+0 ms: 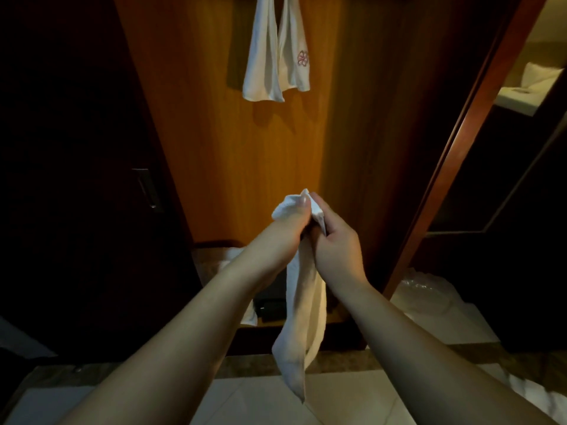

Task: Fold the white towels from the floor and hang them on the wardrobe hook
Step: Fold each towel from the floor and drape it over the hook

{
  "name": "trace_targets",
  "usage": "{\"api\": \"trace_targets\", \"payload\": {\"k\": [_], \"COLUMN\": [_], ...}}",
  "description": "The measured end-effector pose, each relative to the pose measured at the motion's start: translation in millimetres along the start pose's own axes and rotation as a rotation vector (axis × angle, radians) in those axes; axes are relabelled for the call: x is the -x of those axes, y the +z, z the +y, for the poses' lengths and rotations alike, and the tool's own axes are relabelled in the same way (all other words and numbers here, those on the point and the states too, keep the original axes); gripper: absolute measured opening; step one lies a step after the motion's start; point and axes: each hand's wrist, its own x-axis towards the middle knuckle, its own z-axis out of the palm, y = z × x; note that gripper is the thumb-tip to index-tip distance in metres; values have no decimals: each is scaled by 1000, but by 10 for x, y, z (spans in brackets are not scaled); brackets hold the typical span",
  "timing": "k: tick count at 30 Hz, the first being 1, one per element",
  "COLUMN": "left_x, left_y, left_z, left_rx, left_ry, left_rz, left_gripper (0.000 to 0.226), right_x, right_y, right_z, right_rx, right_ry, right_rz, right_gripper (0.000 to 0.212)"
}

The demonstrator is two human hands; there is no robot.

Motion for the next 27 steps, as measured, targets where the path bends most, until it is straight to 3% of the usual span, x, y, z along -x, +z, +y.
{"api": "trace_targets", "payload": {"k": [5,8,10,15,19,22,27], "left_x": [23,-44,-86,-117,-117,-69,-28], "left_y": [-305,-511,-660,-1208,-1593,-1883,-2368], "left_z": [16,24,20,43,-52,-75,86], "left_rx": [86,-184,-270,-431,-874,-1213,-1535], "left_ry": [193,403,453,408,415,564,796], "left_rz": [110,270,165,-120,-352,-374,-341], "left_gripper": [18,11,21,14,16,33,33], "right_x": [-208,-309,-348,-416,-362,-317,-276], "right_y": [-10,35,98,329,616,762,744], "right_z": [-87,-186,-275,-445,-576,-640,-628], "right_rx": [-14,-19,-15,-11,63,169,274], "right_ry": [69,47,18,-25,-11,-12,39], "right_rz": [23,29,23,91,124,184,207], "right_gripper": [39,33,31,20,20,18,21]}}
